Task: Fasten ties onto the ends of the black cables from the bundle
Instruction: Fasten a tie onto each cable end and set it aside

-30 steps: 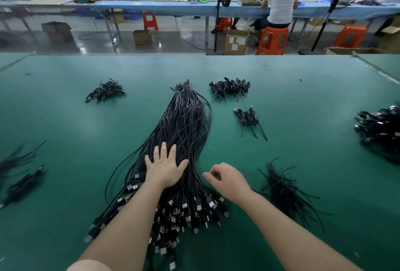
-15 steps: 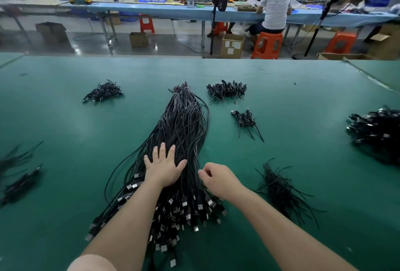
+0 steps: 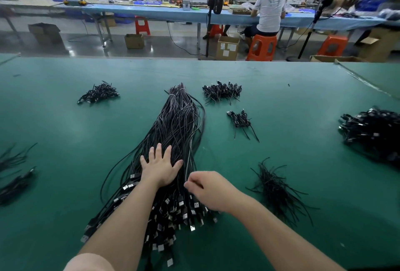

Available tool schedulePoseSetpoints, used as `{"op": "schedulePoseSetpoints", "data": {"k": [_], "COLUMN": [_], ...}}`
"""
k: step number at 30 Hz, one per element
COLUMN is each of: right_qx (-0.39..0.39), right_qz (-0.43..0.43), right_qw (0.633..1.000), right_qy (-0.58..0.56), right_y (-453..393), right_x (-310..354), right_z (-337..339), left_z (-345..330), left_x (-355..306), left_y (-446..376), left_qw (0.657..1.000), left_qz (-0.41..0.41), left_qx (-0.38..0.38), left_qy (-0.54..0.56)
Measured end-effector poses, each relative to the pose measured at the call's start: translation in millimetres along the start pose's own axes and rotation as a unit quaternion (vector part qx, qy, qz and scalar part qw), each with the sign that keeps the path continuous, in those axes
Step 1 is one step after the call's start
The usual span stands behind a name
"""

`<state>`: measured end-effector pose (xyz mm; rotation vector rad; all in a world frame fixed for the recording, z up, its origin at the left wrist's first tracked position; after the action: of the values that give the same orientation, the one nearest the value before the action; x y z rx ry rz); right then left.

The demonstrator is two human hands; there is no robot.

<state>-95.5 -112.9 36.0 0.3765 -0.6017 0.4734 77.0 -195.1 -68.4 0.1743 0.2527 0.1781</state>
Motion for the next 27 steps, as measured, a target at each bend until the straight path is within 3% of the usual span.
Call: {"op": "schedulePoseSetpoints", "data": {"k": [3,8,12,14,16,20,23,27], "right_qx": [-0.005,-0.033,-0.03,0.014,0.045,0.004,-0.05,-0.143], "right_qz": [0.03,0.01,-0.033,-0.061,-0.069,-0.057,-0.035,0.015], "right_qw": [1.0,0.99,0.967,0.927,0.863,0.721,0.68,0.645], "right_qy": [-0.001,-0.139,-0.252,-0.369,-0.498,-0.691,-0.731,-0.751], "right_y": [3.4,-1.4,-4.0,-3.9,-4.1,-6.0,0.9,21.5], "right_x": [9.1,4.6,-8.0,-14.5,-17.0,-30.2,-41.8,-52.7], "right_z": [2.5,29.6,40.2,39.0,45.9,87.2,125.7,184.2], "left_z": [-1.6,1.8,24.4,41.0,60.1,82.1,81.6,57.5], "left_x": [1.0,-0.8,-28.5,-55.6,-81.6,-105.2,-117.8,-104.7], "left_y": [-1.1,-1.2,11.7,16.9,19.2,34.1,52.3,61.6], "left_qw": [1.0,0.999,0.991,0.977,0.961,0.938,0.935,0.96], "left_qz": [0.001,0.009,-0.089,-0.153,-0.191,-0.196,-0.214,-0.183], "left_qx": [-0.004,-0.01,-0.095,-0.111,-0.1,-0.075,-0.071,-0.037], "left_qy": [0.01,0.038,0.028,0.098,0.171,0.277,0.275,0.21]}}
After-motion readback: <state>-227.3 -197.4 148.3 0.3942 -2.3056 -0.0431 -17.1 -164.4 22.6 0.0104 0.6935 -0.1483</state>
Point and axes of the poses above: each hand's wrist, its own y-axis away from the middle knuckle, its own z-axis out of the back of the hand, x = y × z, the point moved 9 cm from there along -y, towards the middle knuckle, and after that the axes turned 3 degrees about -z, right-handed, at the moved point
